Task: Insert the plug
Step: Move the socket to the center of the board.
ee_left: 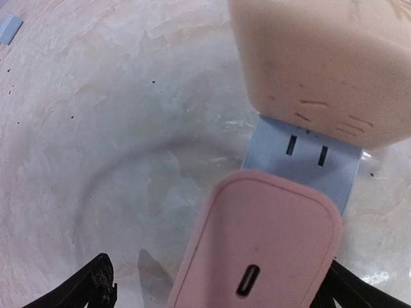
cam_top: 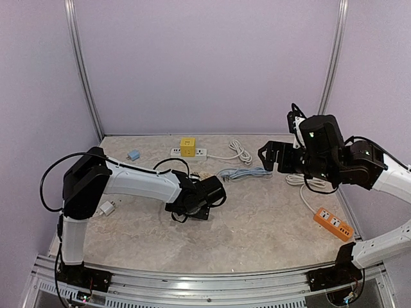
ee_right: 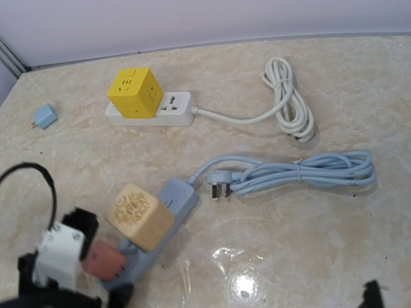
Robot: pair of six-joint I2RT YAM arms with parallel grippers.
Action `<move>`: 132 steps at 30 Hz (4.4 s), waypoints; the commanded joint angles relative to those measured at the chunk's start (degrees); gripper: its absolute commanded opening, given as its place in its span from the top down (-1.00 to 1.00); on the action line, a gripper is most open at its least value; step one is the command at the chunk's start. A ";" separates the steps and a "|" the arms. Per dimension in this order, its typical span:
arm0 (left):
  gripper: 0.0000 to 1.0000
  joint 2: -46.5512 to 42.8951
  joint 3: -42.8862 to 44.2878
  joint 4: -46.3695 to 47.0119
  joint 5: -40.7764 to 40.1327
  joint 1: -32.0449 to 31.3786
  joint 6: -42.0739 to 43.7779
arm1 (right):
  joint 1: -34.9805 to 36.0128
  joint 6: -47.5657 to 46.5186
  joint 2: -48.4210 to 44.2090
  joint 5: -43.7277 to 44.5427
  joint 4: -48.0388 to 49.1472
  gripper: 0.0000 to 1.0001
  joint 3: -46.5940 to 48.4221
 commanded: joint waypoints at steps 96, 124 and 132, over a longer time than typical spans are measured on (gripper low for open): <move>-0.98 -40.20 -37.52 19.99 2.08 5.28 5.47 | -58.51 -0.75 0.08 -24.90 -2.93 -1.00 -30.88; -0.98 -34.91 -32.09 17.99 3.12 5.19 5.66 | -49.82 4.87 -8.26 -44.02 3.55 -0.99 -40.96; -0.98 -32.82 -30.02 16.99 3.72 4.91 4.79 | -36.34 10.99 -0.78 -42.46 10.83 -0.99 -39.45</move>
